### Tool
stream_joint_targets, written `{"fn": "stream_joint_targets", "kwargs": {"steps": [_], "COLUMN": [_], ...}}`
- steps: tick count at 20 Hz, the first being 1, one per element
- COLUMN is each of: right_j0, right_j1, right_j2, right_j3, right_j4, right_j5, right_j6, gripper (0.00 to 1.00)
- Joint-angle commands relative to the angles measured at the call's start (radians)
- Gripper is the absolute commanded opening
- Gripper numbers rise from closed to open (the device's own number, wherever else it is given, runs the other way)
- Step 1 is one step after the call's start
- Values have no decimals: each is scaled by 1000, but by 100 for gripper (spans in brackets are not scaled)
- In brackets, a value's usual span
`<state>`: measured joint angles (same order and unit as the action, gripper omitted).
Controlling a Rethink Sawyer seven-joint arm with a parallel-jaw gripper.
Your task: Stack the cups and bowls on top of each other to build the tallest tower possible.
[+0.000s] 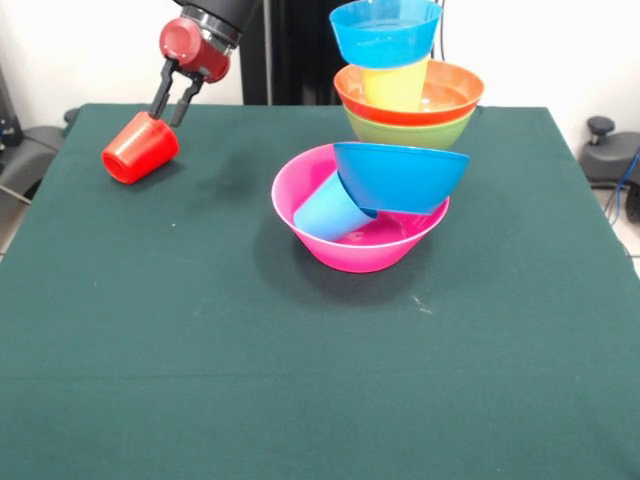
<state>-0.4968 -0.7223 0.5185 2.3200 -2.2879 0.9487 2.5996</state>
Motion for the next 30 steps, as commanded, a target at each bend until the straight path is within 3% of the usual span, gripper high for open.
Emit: {"fn": "stream_joint_targets", "kwargs": {"steps": [1, 7, 20, 30], "right_j0": [23, 45, -34, -41], "right_j1": [20, -20, 13, 57], "right_j2": [67, 54, 43, 56], "right_j3": [-26, -42, -50, -56], "right_j4": [-33, 5, -96, -104], "right_j5": [46, 34, 66, 104], "right_j6": [217, 192, 209, 219], "gripper": [100, 100, 100, 100]}}
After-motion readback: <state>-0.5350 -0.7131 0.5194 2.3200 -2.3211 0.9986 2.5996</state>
